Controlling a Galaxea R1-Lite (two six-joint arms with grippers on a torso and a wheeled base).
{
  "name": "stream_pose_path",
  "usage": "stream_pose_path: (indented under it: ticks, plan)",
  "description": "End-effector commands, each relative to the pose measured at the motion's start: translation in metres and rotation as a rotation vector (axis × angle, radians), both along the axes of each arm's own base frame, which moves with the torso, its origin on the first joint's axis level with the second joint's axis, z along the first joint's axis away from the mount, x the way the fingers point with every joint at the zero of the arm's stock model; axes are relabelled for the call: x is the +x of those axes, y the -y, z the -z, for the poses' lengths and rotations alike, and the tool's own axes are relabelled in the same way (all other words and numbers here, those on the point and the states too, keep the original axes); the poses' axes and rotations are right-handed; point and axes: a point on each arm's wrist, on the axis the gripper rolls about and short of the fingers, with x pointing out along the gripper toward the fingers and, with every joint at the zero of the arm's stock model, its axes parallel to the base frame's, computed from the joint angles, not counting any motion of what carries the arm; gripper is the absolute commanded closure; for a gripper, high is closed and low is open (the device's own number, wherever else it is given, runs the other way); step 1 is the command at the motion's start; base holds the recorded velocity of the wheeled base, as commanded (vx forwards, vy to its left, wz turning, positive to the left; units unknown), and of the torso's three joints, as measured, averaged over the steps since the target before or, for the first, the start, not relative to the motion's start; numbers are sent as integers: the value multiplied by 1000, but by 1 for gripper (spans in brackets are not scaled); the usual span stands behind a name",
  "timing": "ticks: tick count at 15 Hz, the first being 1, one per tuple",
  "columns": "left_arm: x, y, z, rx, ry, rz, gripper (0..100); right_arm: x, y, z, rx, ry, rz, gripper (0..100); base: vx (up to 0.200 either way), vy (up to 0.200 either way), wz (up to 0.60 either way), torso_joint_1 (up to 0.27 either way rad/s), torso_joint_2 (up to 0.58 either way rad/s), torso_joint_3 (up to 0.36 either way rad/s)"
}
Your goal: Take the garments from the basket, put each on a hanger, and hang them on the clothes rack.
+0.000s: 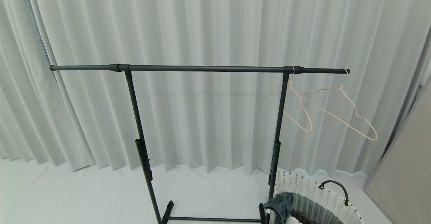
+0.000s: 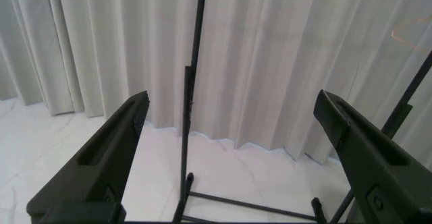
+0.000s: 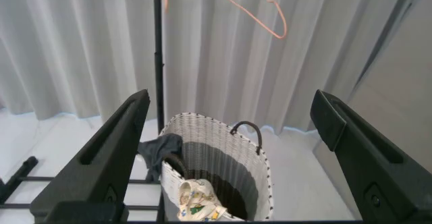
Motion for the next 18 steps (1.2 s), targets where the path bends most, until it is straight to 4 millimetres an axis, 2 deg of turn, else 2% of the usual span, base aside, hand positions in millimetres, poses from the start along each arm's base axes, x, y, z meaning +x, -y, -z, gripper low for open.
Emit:
stream_pose_path:
  ticks: [1,18]
  plan:
    - [0,0,0,-1,0,0,0,0,0,0,6,-1,2,0,0,0,0,-139,286,149]
    - [0,0,0,-1,-2,0,0,0,0,0,6,-1,2,0,0,0,0,-229,477,245]
